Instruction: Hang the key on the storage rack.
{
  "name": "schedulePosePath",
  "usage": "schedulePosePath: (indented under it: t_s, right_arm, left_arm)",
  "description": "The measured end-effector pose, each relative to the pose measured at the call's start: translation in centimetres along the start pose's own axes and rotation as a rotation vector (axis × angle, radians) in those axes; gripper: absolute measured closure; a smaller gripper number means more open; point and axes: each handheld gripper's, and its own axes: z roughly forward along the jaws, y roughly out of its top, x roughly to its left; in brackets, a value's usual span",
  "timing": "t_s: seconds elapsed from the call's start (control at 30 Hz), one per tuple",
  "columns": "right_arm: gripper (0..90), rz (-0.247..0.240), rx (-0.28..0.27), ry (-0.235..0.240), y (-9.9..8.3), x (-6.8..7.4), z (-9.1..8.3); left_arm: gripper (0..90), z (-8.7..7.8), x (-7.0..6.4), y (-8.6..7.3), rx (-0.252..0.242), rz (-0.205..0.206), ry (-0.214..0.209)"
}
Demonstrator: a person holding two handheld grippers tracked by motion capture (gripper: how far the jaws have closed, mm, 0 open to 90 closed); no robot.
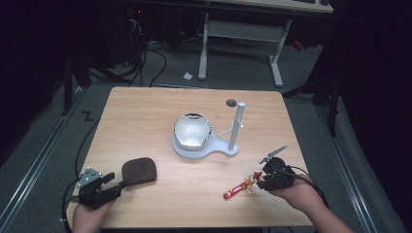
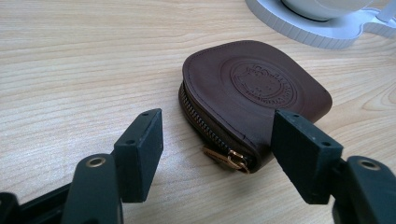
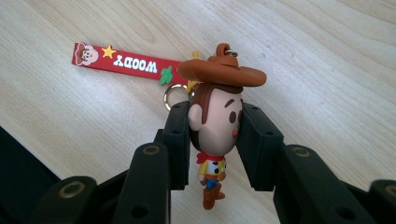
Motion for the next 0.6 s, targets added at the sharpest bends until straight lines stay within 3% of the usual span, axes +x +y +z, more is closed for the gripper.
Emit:
schedulePosePath:
  t_s: [0.6]
  right_arm:
    - [66.6, -0.03, -0.017, -0.032, 1.2, 0.2, -3.9]
  left_arm:
    - [34.9, 0.1, 0.0, 0.0, -0.001, 0.006, -0.002]
